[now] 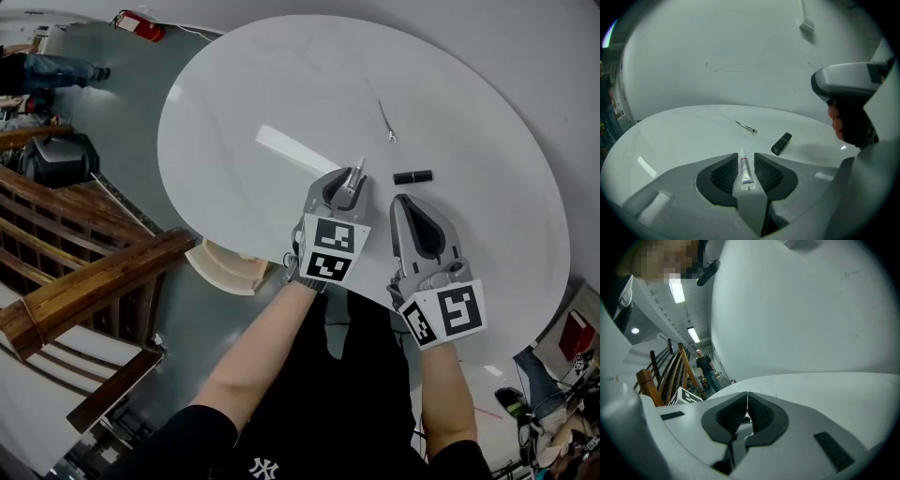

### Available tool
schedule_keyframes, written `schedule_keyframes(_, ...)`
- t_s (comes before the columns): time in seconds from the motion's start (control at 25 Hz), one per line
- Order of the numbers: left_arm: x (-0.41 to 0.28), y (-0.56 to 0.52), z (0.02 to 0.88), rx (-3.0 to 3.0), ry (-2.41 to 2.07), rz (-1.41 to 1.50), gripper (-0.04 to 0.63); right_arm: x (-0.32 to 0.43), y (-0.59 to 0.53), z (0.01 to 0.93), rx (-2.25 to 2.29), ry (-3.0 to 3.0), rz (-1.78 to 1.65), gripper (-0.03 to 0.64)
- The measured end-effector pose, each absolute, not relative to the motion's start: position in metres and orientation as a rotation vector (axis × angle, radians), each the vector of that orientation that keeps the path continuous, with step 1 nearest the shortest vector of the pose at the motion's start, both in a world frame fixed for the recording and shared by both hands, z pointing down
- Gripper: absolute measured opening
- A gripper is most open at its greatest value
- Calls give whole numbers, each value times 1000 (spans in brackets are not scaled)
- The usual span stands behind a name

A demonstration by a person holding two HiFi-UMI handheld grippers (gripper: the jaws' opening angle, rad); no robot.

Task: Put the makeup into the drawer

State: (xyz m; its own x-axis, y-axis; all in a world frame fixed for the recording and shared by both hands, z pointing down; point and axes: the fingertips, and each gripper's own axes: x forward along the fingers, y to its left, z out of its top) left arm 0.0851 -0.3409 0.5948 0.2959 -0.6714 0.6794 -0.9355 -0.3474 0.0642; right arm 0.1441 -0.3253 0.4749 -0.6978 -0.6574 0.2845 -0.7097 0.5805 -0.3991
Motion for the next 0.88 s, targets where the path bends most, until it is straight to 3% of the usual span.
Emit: schedule_keyframes(0.88,79,-342,598,2059,-1457,864,67,144,-324,477,1195,-2687,777,15)
